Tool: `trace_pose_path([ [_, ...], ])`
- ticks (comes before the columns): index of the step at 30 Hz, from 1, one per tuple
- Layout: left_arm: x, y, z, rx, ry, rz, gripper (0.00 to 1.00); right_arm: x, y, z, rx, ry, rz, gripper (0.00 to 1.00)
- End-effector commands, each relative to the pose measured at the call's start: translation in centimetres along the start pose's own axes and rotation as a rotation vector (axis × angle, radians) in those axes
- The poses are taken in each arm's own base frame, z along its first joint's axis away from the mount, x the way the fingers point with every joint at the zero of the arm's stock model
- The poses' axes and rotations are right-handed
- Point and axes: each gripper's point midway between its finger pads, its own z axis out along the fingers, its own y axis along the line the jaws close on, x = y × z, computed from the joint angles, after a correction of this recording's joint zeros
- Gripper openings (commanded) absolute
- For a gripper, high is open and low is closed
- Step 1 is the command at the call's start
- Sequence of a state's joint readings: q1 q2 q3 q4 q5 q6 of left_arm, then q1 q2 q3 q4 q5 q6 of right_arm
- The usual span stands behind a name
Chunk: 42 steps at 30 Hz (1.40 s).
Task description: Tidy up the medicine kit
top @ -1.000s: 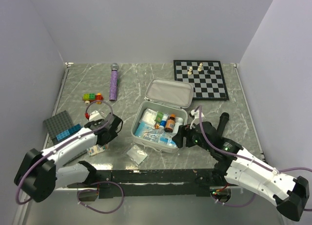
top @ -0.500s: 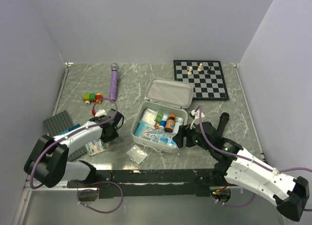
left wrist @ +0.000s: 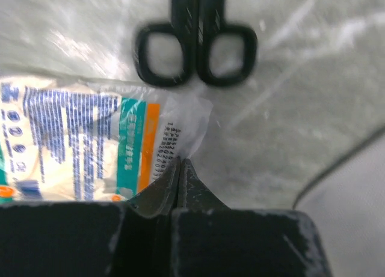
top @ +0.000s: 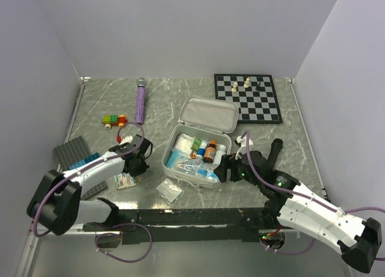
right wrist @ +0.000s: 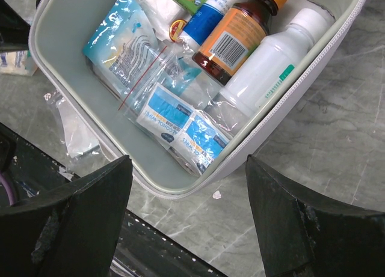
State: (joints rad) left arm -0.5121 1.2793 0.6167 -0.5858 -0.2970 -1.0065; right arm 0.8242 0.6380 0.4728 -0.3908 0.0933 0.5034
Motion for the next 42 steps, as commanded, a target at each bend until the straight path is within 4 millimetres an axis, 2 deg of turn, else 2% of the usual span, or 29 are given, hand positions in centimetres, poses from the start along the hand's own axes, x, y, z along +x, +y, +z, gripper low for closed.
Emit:
trace_pose_path([
  [1,0.6,-2.5,-2.4,0.17,0.031,0.004,0.01,-0.8,0.0,-0.2,0.008,-0.023,-0.009,0.82],
  [5,-1.4,-5.0,-6.3,0.342,-0.066,-0.015,0.01,-1.1,0.2,-0.1,0.006,-0.024,-0.008,0.82],
  [9,-3.4,-6.2,-9.9,0.468,-0.152,-0.064,0.01,-1.3,0.4,-0.1,0.003,-0.024,-0.013,0.82],
  [19,-8.0,-6.0,-17.1,0.605,-0.351,-0.14,0.01,-2.3,0.5,-0.5,0.017,-0.037,-0.028,0.82],
  [28,-11.1,-6.6,-22.8,0.695,-0.476,-0.096,0.01,-3.1,0.7,-0.4,0.024,-0.042,-0.045,0.82],
  [31,-11.5,-8.5,-25.0,0.793,-0.493,-0.018,0.01,-3.3,0.6,-0.4,0.031,-0.049,-0.052,0.82],
  [35,-11.2,-11.5,-26.8,0.903,-0.471,0.1,0.01,-3.5,0.6,-0.4,0.038,-0.05,-0.061,0.82],
  [40,-10.6,-14.0,-27.8,0.972,-0.446,0.251,0.01,-3.4,0.3,-0.6,0.045,-0.055,-0.06,0.82],
  [42,-9.5,-15.3,-27.9,1.007,-0.415,0.311,0.01,-3.3,0.1,-0.6,0.051,-0.055,-0.058,0.82],
])
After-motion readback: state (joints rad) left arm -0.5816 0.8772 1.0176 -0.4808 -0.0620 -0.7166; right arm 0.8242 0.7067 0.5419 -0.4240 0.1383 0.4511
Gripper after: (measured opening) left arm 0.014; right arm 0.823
